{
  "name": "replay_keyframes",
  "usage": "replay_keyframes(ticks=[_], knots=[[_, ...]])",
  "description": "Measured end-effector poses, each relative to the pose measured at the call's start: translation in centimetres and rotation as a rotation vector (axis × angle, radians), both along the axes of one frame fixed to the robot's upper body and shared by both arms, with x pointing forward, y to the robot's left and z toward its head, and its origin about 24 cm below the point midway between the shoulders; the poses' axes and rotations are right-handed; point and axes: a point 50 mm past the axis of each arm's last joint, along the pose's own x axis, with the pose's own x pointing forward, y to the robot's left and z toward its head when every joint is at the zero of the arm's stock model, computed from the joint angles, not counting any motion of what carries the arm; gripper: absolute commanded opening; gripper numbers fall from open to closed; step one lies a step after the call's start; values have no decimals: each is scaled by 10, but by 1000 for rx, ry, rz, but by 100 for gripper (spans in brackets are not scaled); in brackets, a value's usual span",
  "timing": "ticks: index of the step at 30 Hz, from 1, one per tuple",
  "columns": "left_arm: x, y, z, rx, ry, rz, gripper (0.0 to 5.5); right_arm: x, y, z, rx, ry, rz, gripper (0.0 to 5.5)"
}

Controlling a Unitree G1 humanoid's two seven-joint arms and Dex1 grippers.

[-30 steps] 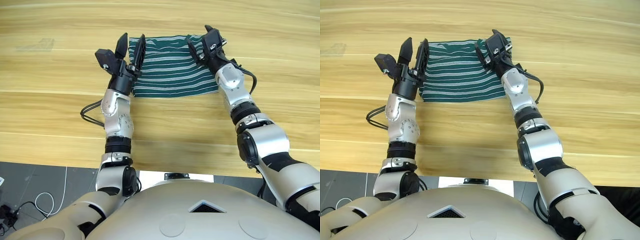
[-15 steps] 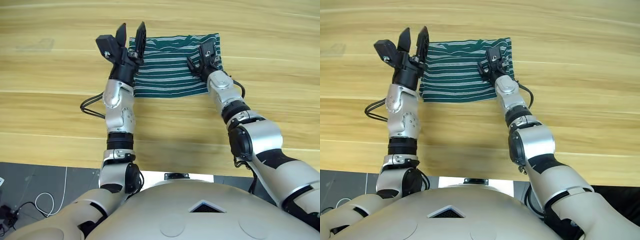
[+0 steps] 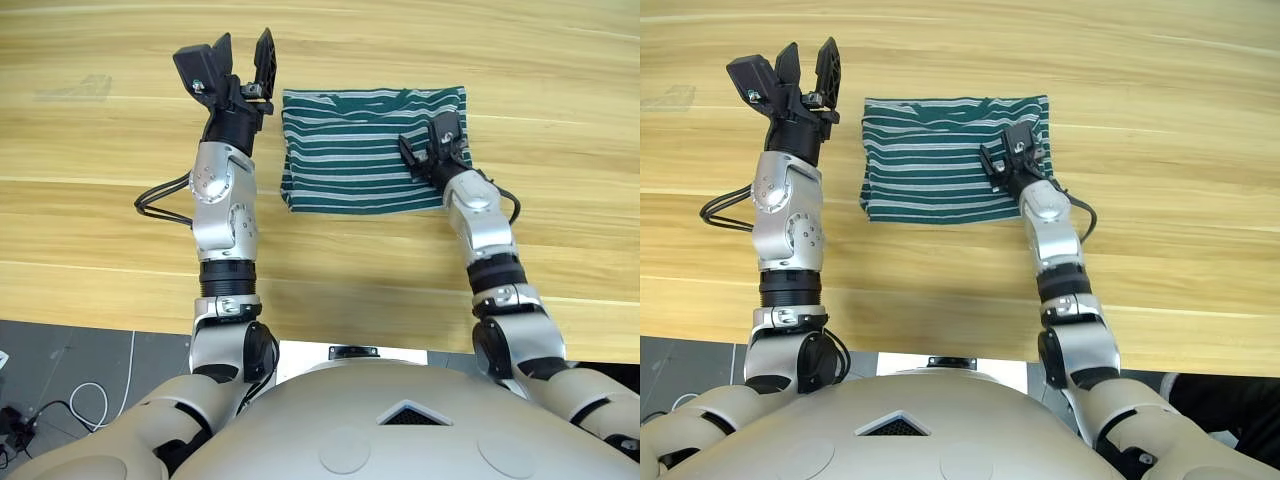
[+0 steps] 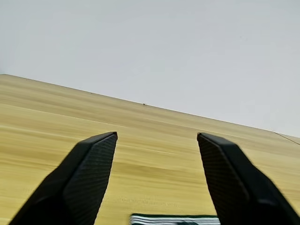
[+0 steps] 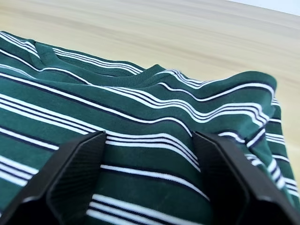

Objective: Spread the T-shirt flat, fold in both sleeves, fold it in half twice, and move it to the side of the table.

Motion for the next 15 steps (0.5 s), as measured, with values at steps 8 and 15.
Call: replay_keyframes(ticks=[8,15], knots=[[6,0,-25,113,111,-36,317,-61,-16,13,-64,117,55,341],[10,-6,-32,255,77,-156,317,-59,-15,26,-41,-32,52,341]])
